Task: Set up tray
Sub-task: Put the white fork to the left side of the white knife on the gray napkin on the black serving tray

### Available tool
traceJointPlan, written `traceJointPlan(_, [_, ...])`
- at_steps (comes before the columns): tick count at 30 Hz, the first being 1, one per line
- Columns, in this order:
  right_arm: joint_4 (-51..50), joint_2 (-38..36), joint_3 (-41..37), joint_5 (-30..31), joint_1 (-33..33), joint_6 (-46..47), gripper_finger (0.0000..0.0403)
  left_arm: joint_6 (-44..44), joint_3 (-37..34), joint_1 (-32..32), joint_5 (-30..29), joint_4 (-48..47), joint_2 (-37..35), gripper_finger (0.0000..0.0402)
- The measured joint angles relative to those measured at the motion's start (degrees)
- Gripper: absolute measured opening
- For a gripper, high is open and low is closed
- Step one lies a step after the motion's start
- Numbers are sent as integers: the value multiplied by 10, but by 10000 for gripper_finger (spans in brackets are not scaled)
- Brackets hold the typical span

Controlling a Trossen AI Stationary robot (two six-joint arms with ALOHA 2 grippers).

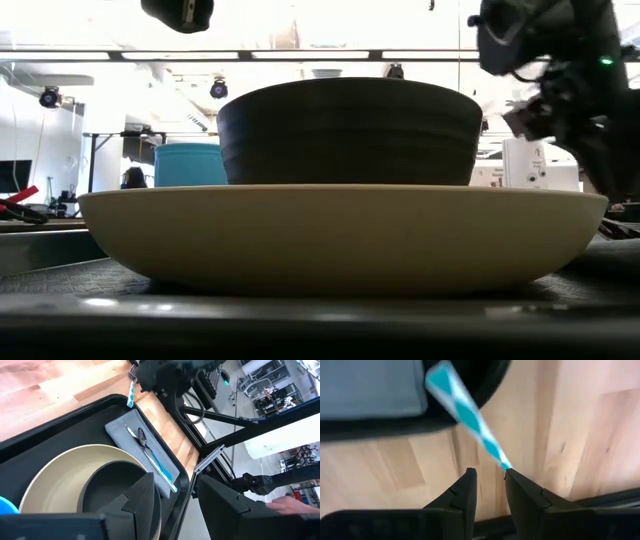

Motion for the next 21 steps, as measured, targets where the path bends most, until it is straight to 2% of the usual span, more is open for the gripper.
traceJointPlan(11, [34, 4, -38, 33, 39, -60, 96, 8, 0, 0, 0, -1, 0, 131])
traceJointPlan(21, [69, 4, -50, 32, 39, -92, 96, 8, 0, 0, 3, -1, 0, 131])
